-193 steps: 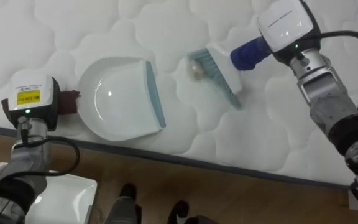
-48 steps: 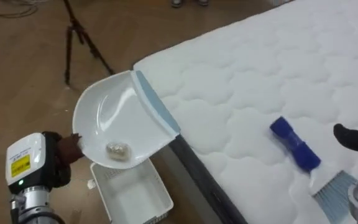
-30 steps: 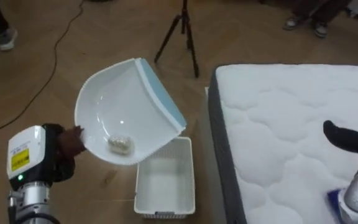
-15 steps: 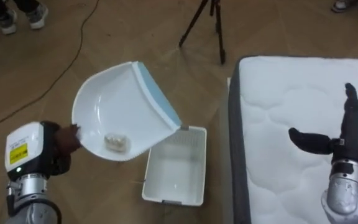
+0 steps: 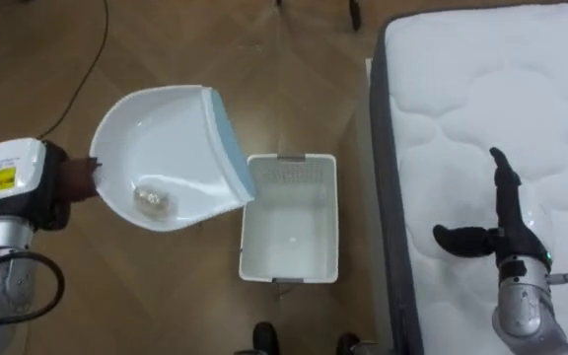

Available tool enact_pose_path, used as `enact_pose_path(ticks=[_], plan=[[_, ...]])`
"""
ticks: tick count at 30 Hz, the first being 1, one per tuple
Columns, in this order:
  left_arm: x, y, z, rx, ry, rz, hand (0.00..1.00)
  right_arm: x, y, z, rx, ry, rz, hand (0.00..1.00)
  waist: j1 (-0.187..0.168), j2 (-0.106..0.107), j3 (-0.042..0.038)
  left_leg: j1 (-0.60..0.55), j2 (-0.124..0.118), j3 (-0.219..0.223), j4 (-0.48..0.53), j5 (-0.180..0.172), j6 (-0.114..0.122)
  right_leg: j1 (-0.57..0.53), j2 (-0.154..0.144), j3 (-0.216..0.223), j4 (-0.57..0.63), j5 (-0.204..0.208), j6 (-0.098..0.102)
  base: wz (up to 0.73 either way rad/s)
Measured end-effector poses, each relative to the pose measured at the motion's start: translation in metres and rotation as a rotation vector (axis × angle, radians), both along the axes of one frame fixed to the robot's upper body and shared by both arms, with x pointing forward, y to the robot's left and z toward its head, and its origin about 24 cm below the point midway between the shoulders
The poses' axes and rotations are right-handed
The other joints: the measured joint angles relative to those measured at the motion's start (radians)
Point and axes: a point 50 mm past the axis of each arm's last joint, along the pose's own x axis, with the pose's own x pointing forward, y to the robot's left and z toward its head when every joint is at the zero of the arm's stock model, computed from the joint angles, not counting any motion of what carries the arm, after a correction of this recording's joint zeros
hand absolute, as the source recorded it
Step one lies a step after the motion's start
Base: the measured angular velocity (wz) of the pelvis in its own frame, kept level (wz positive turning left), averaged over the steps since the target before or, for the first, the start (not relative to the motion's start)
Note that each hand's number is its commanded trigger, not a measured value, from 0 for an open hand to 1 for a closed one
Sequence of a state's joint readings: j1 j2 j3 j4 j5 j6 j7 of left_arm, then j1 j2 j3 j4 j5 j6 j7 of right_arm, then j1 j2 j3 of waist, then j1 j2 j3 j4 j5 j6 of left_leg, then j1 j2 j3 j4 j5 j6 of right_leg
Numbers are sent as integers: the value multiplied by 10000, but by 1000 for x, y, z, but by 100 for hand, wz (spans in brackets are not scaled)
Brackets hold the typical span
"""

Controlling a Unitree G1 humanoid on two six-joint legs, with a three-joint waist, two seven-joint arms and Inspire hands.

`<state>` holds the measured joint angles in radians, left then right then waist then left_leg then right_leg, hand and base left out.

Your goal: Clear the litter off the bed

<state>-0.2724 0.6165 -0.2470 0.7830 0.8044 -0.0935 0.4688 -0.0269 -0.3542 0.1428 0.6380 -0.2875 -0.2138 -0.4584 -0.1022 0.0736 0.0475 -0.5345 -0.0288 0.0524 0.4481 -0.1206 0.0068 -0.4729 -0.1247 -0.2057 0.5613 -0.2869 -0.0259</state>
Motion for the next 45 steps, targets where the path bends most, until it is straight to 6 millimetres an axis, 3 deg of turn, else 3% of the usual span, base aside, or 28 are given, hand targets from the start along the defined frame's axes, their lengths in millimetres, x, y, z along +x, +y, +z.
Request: enact_pose_path(ticks=[8, 12, 17, 27, 32, 36, 43, 45], plan=[[15, -13, 5, 978, 692, -815, 100, 2, 11, -4, -542, 622, 806, 0, -225, 279, -1, -1002, 150, 154, 705, -176, 275, -883, -20, 21, 525, -36, 43, 2], [22, -16, 8, 1681, 1132, -1091, 100, 0, 21, -11, -497, 1152, 1344, 0, -302, 329, -3, -1022, 121, 315, 710, -207, 341, -1041, -50, 154, 771, -79, 87, -4], [27, -23, 15, 2408, 1189, -1323, 100, -1, 21, -11, -570, 1319, 1239, 0, -314, 460, -33, -1036, 119, 324, 701, -197, 368, -1069, -100, 153, 826, -99, 94, 0], [29, -24, 17, 3343, 2029, -1187, 100, -2, 25, -5, -545, 1106, 1275, 0, -316, 472, -39, -1091, 144, 852, 702, -190, 379, -1373, -292, 278, 1178, -279, 56, -1], [28, -20, 17, 3451, 2536, -977, 100, -4, 25, -4, -529, 1062, 1219, 0, -296, 497, -57, -1159, 154, 849, 738, -188, 384, -1416, -278, 272, 1170, -279, 55, 0], [22, -3, 21, 4179, 2954, -778, 100, -9, 22, -6, -380, 1071, 953, 0, -279, 740, -201, -1151, 178, 966, 747, -208, 421, -1403, -252, 261, 1160, -280, 64, 0], [14, 22, 25, 4648, 3374, -110, 100, -7, 20, -2, -473, 606, 690, 0, -290, 1285, -160, -801, 139, 1278, 647, -211, 482, -1295, -338, 538, 1392, -378, 126, -5], [13, 24, 23, 4613, 3461, -2, 100, -7, 20, -1, -465, 418, 598, 0, -319, 1427, -100, -720, 139, 1421, 636, -238, 520, -1307, -419, 645, 1589, -483, 139, 0]])
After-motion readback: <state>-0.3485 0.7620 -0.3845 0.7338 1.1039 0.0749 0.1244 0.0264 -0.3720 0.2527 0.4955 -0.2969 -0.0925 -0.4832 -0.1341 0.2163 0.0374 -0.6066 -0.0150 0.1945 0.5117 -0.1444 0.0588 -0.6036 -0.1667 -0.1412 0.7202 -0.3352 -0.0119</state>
